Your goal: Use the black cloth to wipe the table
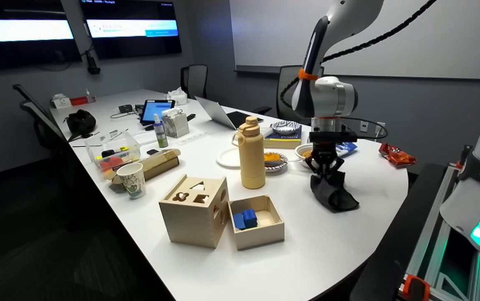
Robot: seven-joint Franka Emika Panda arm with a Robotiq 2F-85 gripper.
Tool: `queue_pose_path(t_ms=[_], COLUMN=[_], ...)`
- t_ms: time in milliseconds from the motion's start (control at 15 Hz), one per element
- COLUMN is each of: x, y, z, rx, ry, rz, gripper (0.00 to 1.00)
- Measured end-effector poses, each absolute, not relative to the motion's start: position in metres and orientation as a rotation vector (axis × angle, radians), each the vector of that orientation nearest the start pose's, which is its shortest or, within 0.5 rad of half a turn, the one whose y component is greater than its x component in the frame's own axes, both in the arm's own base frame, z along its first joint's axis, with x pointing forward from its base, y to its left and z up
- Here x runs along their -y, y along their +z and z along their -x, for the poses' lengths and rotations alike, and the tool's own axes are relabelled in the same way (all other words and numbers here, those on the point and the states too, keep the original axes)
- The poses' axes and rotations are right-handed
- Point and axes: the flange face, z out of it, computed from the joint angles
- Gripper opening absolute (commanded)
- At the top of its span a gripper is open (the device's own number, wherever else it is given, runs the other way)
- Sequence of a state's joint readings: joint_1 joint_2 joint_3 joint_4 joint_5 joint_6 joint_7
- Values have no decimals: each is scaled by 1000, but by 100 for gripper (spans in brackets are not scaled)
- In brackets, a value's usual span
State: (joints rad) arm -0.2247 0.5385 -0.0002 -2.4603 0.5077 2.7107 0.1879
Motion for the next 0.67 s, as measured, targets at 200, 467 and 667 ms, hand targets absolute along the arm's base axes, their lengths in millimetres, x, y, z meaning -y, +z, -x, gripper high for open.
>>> queue_pose_path(t_ms=[200, 467, 667], x=[75, 38, 11], y=[68, 73, 75], z=[-421, -438, -442], rx=[-1154, -977, -819], ry=[403, 390, 419], rz=[2743, 2812, 2831], gripper=[2, 2, 2])
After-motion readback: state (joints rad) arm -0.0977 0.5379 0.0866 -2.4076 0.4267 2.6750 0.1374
